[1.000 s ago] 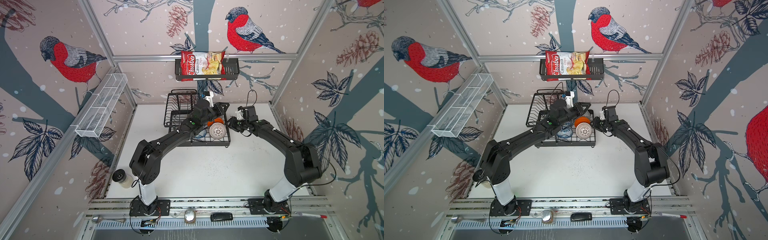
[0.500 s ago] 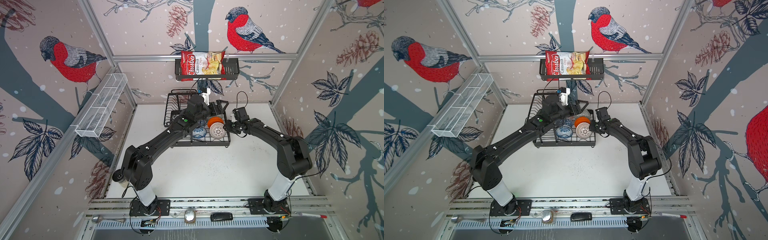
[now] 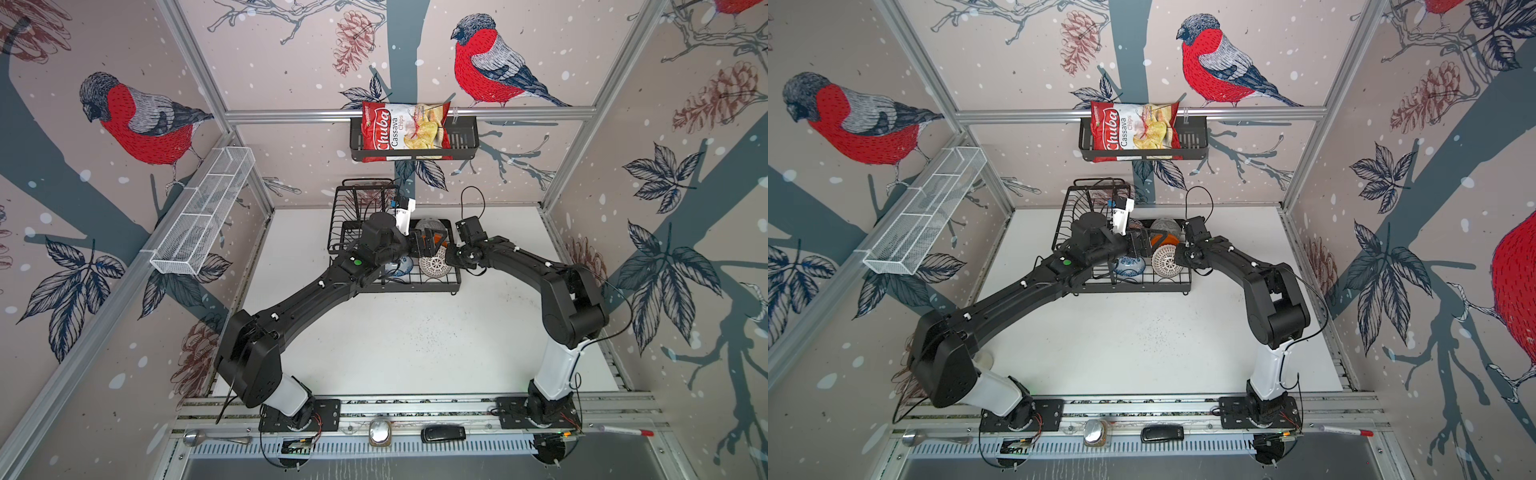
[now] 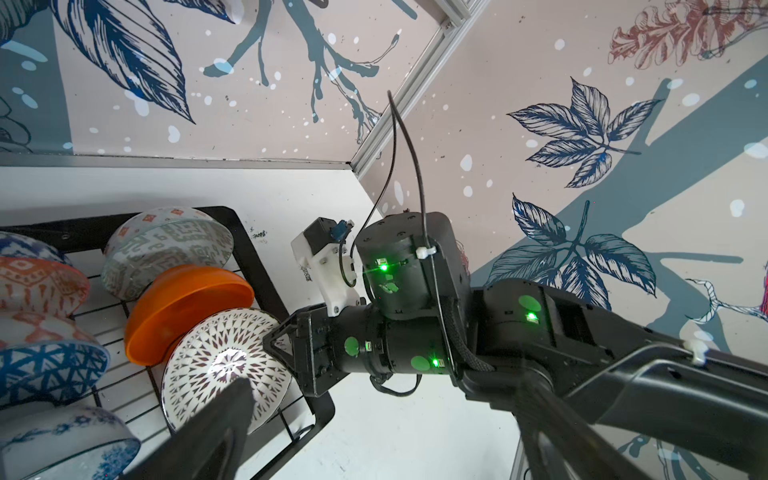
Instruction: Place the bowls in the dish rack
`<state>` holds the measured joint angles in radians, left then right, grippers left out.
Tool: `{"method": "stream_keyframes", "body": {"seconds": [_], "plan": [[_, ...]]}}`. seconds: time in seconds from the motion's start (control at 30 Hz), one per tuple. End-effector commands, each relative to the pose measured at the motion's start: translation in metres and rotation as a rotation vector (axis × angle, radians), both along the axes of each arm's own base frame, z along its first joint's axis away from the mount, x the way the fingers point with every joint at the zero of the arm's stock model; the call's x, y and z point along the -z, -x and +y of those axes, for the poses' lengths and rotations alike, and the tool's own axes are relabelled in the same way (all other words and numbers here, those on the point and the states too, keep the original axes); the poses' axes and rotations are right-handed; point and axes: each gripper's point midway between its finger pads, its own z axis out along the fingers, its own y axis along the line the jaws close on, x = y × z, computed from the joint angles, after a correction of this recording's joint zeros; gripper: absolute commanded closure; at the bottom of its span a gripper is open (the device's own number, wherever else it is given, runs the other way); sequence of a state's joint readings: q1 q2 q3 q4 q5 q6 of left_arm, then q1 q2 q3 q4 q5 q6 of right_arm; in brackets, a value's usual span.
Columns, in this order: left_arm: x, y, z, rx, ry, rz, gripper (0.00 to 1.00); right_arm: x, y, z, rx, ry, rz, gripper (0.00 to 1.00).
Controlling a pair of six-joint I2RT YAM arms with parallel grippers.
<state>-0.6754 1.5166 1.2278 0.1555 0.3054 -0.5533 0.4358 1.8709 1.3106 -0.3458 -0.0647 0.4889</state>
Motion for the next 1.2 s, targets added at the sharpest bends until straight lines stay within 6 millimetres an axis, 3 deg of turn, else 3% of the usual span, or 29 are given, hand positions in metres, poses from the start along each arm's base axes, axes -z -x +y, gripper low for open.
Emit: {"method": "stream_keyframes", "body": {"seconds": [0.0, 0.17, 0.33, 0.47, 0.6, 0.73, 0.83, 1.0, 1.17], "plan": [[-0.012, 0.006, -0.003, 0.052, 0.014, -0.103, 0.02, 0.003, -0.002, 0.0, -0.001, 0.013, -0.002, 0.85], [-0.003, 0.009, -0.003, 0.075, -0.007, -0.121, 0.02, 0.007, 0.0, 0.0, -0.003, 0.009, 0.005, 0.95], [0.008, 0.009, -0.002, 0.087, -0.013, -0.102, 0.02, -0.006, 0.001, -0.001, -0.004, -0.016, -0.02, 0.99], [0.007, 0.007, 0.0, 0.084, -0.006, -0.105, 0.02, -0.026, 0.0, -0.004, 0.004, -0.061, -0.046, 1.0], [0.01, 0.006, 0.001, 0.083, -0.011, -0.102, 0.02, -0.06, 0.0, -0.01, 0.005, -0.122, -0.091, 1.0], [0.012, 0.006, 0.0, 0.088, -0.012, -0.097, 0.02, -0.079, 0.001, -0.043, 0.069, -0.085, -0.129, 1.0], [0.011, 0.007, 0.001, 0.088, -0.011, -0.101, 0.02, -0.071, 0.005, -0.083, 0.147, -0.043, -0.117, 1.0], [0.011, 0.008, -0.001, 0.094, -0.011, -0.102, 0.02, -0.033, 0.022, -0.14, 0.251, -0.018, -0.049, 1.0], [0.014, 0.009, -0.003, 0.096, -0.026, -0.1, 0.02, -0.008, 0.029, -0.157, 0.309, -0.014, 0.003, 1.0]]}}
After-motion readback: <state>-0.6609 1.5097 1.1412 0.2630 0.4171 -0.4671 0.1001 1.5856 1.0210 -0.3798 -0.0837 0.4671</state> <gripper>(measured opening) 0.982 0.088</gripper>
